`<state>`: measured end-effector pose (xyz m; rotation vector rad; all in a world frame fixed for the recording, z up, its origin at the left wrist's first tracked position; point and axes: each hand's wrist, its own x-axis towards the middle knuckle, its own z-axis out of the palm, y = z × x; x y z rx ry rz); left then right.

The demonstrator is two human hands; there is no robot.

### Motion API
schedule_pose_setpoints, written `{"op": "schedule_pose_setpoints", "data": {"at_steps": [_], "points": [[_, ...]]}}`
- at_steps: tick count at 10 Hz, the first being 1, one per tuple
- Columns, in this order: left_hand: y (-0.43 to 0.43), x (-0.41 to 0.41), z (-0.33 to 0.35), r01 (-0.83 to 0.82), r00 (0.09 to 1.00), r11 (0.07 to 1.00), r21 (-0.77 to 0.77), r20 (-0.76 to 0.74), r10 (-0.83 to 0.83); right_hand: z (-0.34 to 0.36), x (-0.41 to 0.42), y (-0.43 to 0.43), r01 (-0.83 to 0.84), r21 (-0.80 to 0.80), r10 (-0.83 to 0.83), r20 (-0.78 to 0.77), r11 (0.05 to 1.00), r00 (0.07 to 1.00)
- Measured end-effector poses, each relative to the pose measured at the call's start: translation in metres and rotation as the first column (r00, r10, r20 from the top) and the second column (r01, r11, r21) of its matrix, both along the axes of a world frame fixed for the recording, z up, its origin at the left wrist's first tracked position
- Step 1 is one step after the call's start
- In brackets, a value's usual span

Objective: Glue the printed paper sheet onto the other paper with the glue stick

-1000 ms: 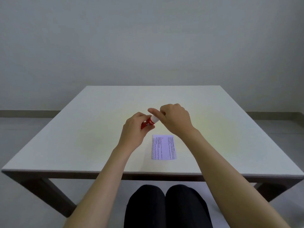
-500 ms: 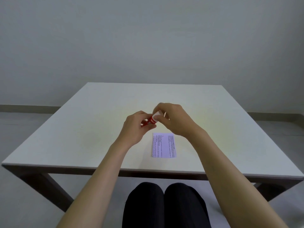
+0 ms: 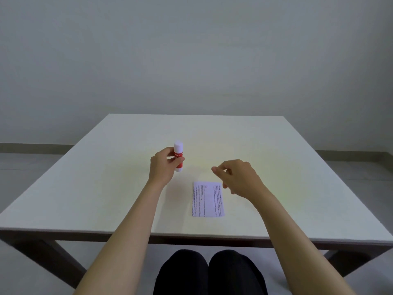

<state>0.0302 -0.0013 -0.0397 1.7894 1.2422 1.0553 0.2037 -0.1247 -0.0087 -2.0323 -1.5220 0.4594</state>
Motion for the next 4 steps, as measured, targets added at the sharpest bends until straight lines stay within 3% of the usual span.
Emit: {"op": "schedule_pose_setpoints", "data": {"at_steps": [4], "points": [[0.009, 0.005, -0.023, -0.032, 0.999, 0.998, -0.055, 0.027, 0.034, -0.014, 0.001, 0.001, -0.015, -0.018, 0.014, -0.075, 1.0, 0.997]]}}
